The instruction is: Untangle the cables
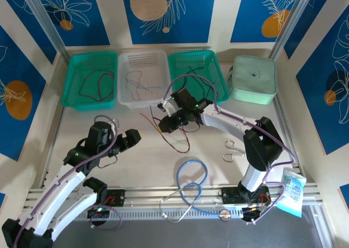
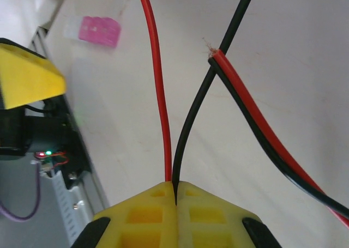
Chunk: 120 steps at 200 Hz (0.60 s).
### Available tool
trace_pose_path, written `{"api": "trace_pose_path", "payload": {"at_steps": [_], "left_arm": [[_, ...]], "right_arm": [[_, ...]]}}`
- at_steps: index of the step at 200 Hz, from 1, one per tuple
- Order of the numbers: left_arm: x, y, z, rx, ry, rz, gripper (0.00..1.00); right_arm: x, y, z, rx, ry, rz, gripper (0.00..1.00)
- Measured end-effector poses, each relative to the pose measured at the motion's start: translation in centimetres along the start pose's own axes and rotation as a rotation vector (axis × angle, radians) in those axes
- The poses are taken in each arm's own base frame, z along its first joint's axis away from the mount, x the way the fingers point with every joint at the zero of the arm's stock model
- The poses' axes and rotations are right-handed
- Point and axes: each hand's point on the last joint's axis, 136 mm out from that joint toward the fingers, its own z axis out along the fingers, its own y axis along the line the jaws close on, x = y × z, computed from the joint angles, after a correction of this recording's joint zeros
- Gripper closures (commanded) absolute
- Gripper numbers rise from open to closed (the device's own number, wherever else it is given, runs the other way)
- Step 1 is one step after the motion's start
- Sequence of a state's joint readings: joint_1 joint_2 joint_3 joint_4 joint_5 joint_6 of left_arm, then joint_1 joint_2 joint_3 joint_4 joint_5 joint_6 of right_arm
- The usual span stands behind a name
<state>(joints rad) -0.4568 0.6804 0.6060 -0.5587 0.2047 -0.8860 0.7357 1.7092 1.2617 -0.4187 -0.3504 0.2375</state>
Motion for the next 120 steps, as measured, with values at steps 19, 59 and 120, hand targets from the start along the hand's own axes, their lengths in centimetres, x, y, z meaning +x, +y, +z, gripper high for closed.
{"api": "trace_pose_path", "payload": {"at_steps": [19,59,120], "left_arm": [[-0.5,-1.1,0.0,0.029,-0.002,0.005,0.09],[-2.0,-3.1,-0.1,0.087,-0.034,0.022,0.12],[-3.5,-4.2,1.5,0.135,-0.077,-0.030,0.44]], "right_arm": [[0.1,0.6,0.0,-0.032,0.005,0.004,1.00],[0.4,1.5,0.2,-0.064,0.019,0.000,1.00],[0.8,2.6,0.3,-0.074,0.038,-0.012,1.00]]}}
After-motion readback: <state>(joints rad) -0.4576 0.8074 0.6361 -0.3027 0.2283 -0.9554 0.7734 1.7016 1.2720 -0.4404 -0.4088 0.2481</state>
